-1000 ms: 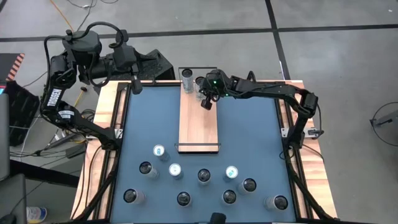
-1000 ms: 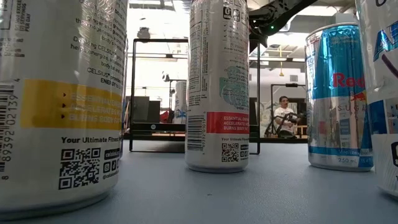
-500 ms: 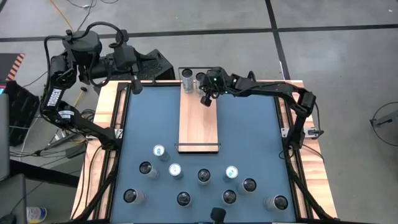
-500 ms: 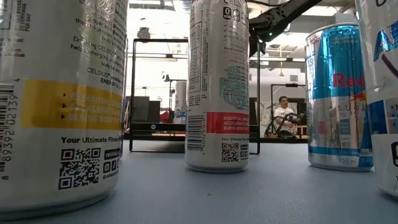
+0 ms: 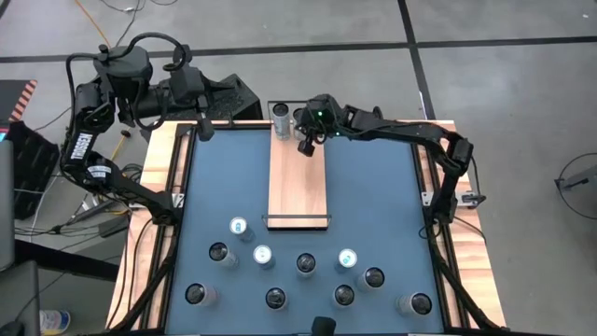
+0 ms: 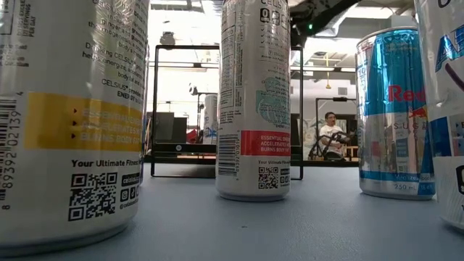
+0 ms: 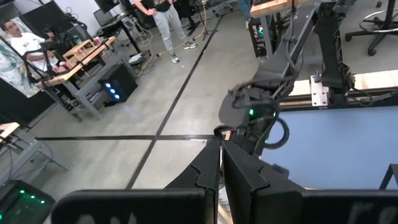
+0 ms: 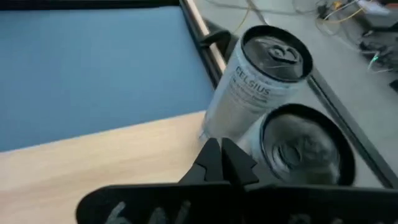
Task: Place canned beverage on shelf
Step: Put the top white-blue soda can on the shelf
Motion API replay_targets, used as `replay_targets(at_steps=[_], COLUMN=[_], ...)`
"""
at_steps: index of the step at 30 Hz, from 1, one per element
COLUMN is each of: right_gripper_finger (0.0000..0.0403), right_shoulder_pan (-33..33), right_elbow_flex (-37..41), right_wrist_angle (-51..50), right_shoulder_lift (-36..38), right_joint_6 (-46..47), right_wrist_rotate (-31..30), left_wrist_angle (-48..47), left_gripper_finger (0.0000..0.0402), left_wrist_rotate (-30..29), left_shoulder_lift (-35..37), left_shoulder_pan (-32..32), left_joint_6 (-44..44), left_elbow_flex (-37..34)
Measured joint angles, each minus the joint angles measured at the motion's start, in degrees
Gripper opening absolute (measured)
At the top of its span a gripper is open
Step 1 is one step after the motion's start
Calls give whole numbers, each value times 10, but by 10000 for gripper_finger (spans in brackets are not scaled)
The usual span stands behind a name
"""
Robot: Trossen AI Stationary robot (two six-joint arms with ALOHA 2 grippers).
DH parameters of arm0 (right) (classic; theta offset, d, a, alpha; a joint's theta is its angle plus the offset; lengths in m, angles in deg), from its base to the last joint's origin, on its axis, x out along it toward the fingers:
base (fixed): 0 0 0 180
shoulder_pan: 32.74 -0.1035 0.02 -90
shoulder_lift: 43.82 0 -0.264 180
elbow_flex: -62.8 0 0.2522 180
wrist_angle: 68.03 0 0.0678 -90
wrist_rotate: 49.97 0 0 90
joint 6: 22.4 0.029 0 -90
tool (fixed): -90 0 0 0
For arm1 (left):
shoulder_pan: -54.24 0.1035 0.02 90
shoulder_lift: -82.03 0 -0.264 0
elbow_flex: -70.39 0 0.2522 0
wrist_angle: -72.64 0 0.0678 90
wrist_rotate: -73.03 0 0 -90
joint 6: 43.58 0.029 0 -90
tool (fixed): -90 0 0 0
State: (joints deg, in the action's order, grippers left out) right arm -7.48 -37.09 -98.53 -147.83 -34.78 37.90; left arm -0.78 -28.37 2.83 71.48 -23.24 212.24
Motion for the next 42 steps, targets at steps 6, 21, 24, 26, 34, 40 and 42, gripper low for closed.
replay_targets(at_steps=[6, 21, 24, 26, 34, 40, 42], right_gripper_finger=[0, 0, 0, 0, 0, 0, 0], right_shoulder_pan=[-2, 14, 16, 16, 23, 32, 34], right_elbow_flex=[-8, -9, -7, -9, -8, -8, -8], right_wrist_angle=[-33, -30, -32, -16, -12, -2, -2], right_shoulder_lift=[-1, -33, -37, -41, -43, -43, -43], right_joint_6=[-2, -15, -17, -14, -15, -17, -17], right_wrist_rotate=[7, 1, 1, 1, -3, -8, -8], left_wrist_angle=[0, -14, -14, -14, -14, -14, -13], left_gripper_finger=[9, 9, 9, 9, 9, 9, 9], left_wrist_rotate=[0, -3, -6, -12, -20, -21, -21], left_shoulder_lift=[0, 0, 0, 0, 0, 0, 0], left_shoulder_pan=[0, 0, 0, 0, 0, 0, 0], left_joint_6=[0, 5, 14, 17, 27, 32, 32], left_elbow_flex=[0, 0, 0, 0, 0, 0, 0])
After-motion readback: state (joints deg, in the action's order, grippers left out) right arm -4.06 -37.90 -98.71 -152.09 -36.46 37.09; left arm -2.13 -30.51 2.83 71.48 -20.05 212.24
